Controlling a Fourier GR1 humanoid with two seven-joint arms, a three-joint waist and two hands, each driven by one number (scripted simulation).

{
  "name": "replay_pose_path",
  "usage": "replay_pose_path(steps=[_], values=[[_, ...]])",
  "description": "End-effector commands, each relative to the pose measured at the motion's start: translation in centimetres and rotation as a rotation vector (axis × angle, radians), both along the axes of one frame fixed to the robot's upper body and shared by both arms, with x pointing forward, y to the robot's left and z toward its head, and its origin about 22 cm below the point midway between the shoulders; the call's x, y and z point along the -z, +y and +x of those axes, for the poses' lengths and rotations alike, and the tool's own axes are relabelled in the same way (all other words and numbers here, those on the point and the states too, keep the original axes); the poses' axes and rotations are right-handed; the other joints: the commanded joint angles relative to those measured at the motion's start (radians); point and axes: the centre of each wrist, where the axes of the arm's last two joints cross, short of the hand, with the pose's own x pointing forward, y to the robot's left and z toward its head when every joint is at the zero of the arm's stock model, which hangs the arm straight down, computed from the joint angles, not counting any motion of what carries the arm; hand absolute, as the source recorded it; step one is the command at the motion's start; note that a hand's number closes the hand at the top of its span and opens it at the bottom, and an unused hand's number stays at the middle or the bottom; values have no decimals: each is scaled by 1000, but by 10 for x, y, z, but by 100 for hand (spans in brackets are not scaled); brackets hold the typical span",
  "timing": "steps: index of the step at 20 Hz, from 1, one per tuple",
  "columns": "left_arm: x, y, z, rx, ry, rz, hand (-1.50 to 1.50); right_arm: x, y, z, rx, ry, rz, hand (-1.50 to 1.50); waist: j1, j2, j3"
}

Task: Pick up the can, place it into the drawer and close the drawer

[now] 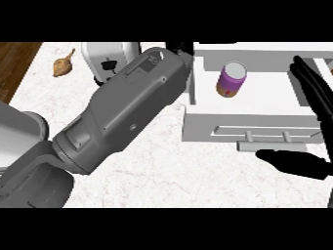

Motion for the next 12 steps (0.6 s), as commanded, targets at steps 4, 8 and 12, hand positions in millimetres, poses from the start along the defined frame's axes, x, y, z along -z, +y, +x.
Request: replay_pose_path(steps=[4, 8, 12], values=[[4, 27, 6, -10, 14, 14, -150, 19, 37, 59, -12, 10, -203, -150, 17, -5, 0], [-8, 35, 6, -45, 9, 21, -150, 39, 39, 78, -5, 39, -335, -150, 15, -7, 0], [-8, 41, 1, -54, 6, 23, -150, 62, 49, 105, 55, 54, -392, -150, 20, -7, 0]])
